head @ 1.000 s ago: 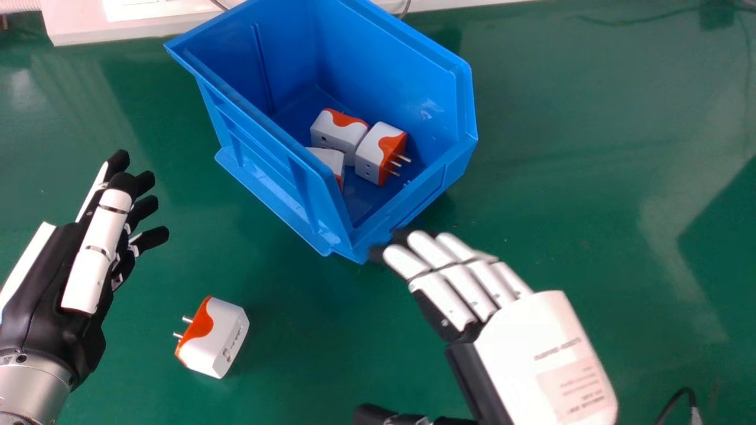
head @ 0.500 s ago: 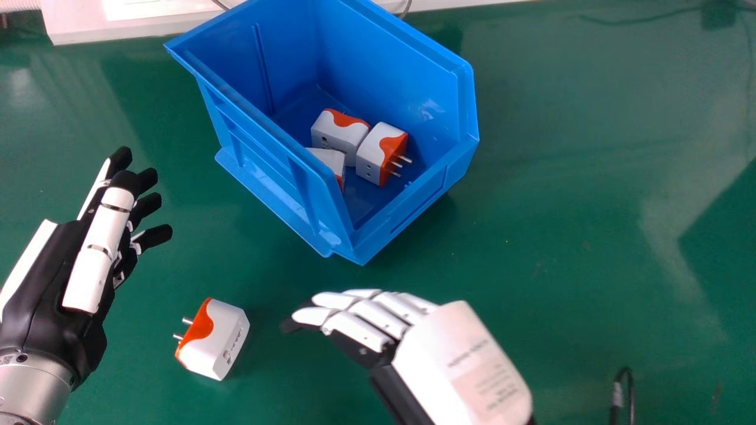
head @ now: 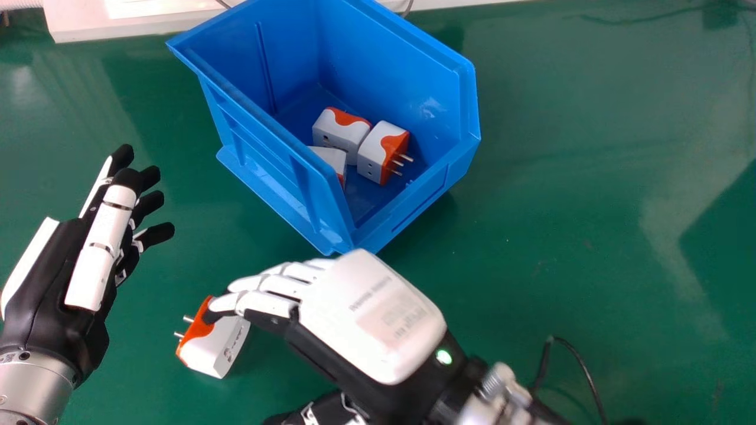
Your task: Pick all objects and put in blue box
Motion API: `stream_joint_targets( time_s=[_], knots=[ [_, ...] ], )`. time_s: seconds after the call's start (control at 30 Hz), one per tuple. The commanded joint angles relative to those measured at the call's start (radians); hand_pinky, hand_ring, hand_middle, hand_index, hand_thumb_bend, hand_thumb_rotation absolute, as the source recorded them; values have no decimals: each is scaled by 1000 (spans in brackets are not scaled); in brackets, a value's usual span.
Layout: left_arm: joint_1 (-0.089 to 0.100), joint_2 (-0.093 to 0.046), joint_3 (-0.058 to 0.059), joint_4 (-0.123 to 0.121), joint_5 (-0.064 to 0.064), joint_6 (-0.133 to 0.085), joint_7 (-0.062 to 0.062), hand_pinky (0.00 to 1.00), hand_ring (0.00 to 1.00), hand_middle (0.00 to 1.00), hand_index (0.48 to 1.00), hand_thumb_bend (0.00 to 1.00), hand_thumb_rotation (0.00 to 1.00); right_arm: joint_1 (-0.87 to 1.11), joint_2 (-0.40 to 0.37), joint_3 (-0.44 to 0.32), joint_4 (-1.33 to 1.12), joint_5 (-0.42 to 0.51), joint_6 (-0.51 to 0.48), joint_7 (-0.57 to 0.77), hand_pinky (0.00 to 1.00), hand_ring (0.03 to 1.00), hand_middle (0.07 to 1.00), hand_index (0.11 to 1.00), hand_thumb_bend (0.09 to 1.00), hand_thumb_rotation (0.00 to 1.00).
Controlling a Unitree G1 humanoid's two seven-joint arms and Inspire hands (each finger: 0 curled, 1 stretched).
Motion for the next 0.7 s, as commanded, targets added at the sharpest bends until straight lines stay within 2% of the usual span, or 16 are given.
stream_joint_targets(
  time_s=[0.0,0.03,0.07,0.17,0.27,0.43,0.67],
  knots=[
    [-10,4,-2,-20,-1,-3,5,871,948,963,1000,432,1000,-86,22,2,17,29,-16,43,654,793,820,778,441,103],
    [-11,4,-3,-26,-1,3,8,871,948,963,1000,432,1000,-121,25,-2,33,37,-20,63,666,803,827,784,402,82],
    [-12,4,-4,-30,-1,8,11,871,948,963,1000,432,1000,-149,27,-4,45,45,-23,81,666,803,827,784,402,82],
    [-14,2,-6,-30,1,14,16,872,948,963,1000,432,1000,-222,36,-5,74,67,-16,136,693,820,841,793,291,42],
    [-16,2,-9,-32,3,17,21,872,948,963,1000,431,1000,-269,48,6,92,64,-3,180,708,832,853,795,259,17],
    [-18,4,-13,-33,6,21,30,872,948,963,1000,427,1000,-328,64,22,122,49,13,230,708,836,857,795,274,6],
    [-17,9,-22,-37,19,18,34,872,948,962,1000,424,1000,-428,89,70,147,-25,62,340,713,847,869,804,334,1]
  ],
)
